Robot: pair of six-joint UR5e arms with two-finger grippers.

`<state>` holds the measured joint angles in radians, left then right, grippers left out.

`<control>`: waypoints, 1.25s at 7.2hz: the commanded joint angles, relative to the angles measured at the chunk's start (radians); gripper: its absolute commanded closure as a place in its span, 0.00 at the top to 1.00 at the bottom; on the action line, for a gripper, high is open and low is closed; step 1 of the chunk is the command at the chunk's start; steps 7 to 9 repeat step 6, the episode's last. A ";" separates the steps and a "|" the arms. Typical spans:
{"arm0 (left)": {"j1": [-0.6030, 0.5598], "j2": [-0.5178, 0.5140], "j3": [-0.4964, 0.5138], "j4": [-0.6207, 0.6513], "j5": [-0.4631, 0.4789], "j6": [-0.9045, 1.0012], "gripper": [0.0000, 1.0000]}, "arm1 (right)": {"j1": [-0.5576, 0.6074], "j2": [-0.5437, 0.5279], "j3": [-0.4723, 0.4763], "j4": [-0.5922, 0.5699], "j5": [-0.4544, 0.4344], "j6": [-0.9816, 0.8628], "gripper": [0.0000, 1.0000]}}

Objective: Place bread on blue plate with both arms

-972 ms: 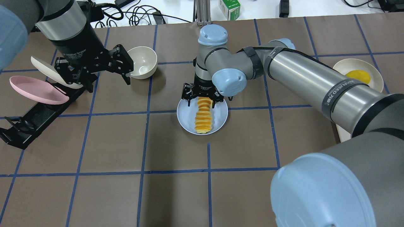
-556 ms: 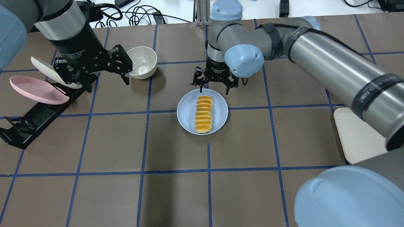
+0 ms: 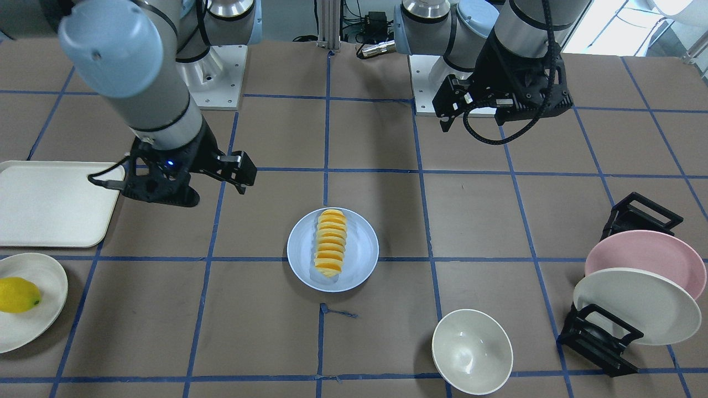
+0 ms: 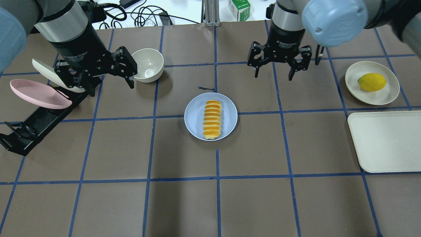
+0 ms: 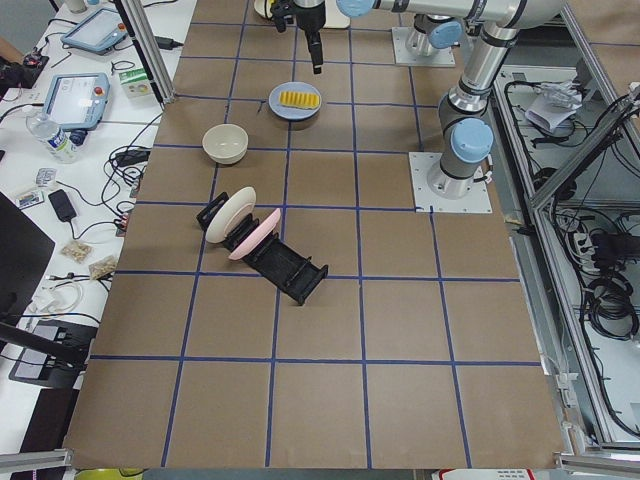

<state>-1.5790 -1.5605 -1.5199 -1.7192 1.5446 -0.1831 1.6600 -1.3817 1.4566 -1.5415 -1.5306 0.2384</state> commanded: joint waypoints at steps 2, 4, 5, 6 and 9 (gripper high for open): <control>0.001 0.002 0.000 0.001 0.000 0.001 1.00 | -0.043 -0.100 0.004 0.070 -0.052 -0.054 1.00; 0.001 0.002 0.000 0.001 0.000 0.001 1.00 | -0.046 -0.103 0.023 0.081 -0.048 -0.105 0.97; 0.001 0.002 0.000 0.001 0.002 0.001 1.00 | -0.048 -0.120 0.042 0.068 -0.054 -0.099 1.00; 0.001 0.002 0.001 0.001 0.000 0.002 1.00 | -0.048 -0.135 0.051 0.073 -0.054 -0.108 1.00; 0.001 0.002 0.001 0.001 0.000 0.002 1.00 | -0.048 -0.135 0.051 0.073 -0.054 -0.108 1.00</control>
